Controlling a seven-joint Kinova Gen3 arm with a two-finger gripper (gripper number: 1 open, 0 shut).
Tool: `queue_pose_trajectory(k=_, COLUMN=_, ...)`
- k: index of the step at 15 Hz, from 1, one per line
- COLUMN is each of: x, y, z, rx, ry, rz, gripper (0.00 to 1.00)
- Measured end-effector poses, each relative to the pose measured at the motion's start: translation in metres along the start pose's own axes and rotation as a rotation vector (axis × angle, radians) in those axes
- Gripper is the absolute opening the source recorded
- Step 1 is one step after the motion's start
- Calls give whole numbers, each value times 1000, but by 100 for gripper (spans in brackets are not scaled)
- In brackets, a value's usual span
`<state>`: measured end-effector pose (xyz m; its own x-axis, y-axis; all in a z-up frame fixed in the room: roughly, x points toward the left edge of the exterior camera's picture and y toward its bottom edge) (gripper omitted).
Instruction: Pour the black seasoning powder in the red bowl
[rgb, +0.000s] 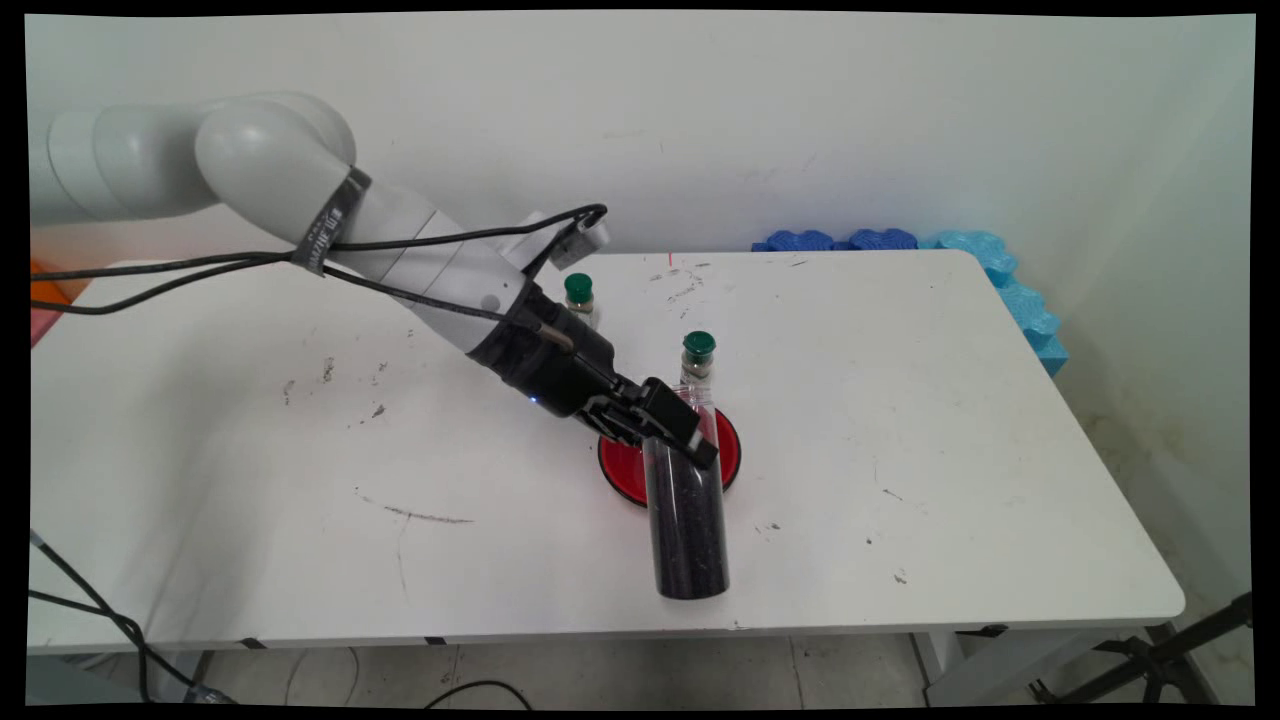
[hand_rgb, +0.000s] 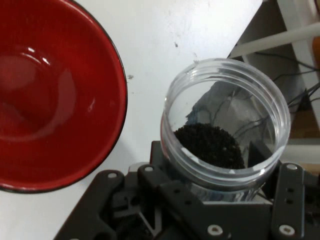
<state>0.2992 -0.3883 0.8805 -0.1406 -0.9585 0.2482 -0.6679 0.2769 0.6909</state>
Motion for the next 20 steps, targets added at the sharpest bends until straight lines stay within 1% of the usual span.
queue_pose_trajectory(k=6, x=-1, y=-6, z=0, rx=-38, ry=-18, rz=-176, gripper=0)
queue_pose_trajectory(k=11, x=-4, y=-14, z=-1, rx=-51, ry=-24, rz=-319, gripper=0)
queue_pose_trajectory(k=16, x=-2, y=-23, z=-1, rx=-78, ry=-23, rz=-469, gripper=0)
queue_pose_trajectory(k=20, x=1, y=-28, z=-1, rx=-102, ry=-20, rz=-548, gripper=0)
